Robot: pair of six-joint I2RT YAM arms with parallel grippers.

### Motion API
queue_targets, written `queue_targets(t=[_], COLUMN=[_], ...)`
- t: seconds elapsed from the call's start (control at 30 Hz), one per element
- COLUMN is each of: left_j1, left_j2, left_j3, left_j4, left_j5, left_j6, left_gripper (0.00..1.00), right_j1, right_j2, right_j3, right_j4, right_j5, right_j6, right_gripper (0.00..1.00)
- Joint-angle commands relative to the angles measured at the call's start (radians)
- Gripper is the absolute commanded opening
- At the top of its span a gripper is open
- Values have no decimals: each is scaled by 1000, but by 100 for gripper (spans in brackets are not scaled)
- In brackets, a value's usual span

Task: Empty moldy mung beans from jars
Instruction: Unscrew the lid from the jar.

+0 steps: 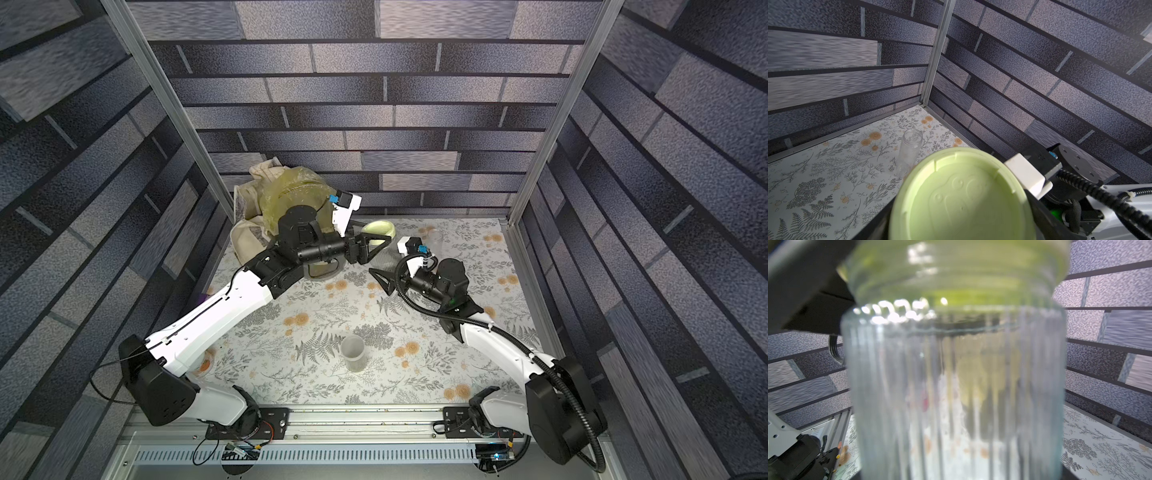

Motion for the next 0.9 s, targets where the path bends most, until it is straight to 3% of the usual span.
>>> queue_targets(t=[0.0, 0.37, 0.87], left_j1=[-11, -17, -35], left_j2=[-20, -60, -91], left_j3=[-33, -113, -180], left_j4=[51, 119, 156], left_j5=[3, -54, -153], left_j6=[-49, -75, -106], left_gripper=[82, 82, 82], right_j1=[15, 100, 229], right_j2=[-30, -44, -29], right_j3=[56, 98, 81], right_j4=[34, -39, 68], right_j5=[100, 324, 785], right_j6=[-38, -150, -318], right_gripper=[38, 38, 37])
